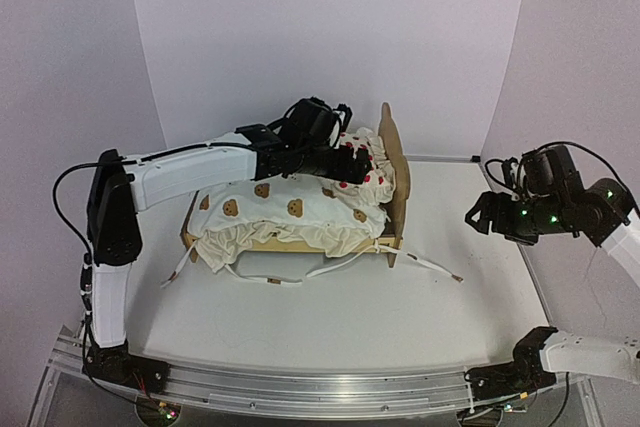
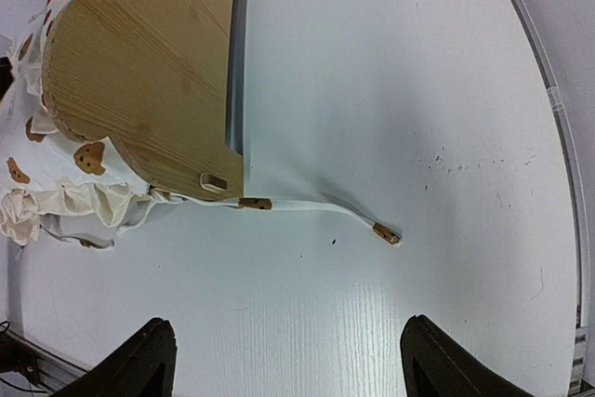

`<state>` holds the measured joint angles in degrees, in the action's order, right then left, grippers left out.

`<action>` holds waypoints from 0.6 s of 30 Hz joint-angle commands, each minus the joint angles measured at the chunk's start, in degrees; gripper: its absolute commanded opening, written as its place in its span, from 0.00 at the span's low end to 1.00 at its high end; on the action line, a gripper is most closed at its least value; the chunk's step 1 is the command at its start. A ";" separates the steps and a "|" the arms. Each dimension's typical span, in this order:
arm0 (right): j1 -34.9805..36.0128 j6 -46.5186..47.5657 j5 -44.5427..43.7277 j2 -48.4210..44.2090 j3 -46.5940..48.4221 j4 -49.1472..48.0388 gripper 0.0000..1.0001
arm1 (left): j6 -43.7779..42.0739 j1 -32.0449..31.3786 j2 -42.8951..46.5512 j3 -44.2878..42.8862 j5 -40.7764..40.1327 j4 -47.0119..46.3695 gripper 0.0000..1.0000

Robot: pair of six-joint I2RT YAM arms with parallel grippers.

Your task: Set up the pet bed

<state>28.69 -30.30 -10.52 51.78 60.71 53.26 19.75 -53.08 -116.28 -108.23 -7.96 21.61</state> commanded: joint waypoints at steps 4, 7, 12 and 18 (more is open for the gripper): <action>0.28 0.85 -1.31 0.37 -0.38 -3.12 0.98 | -1.73 0.43 23.25 16.34 -7.31 -7.59 1.00; 0.24 0.92 -1.70 0.38 -1.34 -4.84 0.98 | -1.60 0.43 31.55 26.34 -10.43 -9.04 1.00; 0.27 1.20 -0.89 0.21 -3.99 -8.06 0.98 | -0.72 0.43 44.47 39.50 -16.07 -6.85 1.00; 0.30 1.19 -1.77 -1.57 -9.08 -11.69 0.98 | -0.57 0.43 57.71 51.31 -20.28 -2.30 0.99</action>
<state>28.69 -29.76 -10.98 52.13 54.85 45.77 19.44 -53.01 -65.41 -62.30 -23.47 16.14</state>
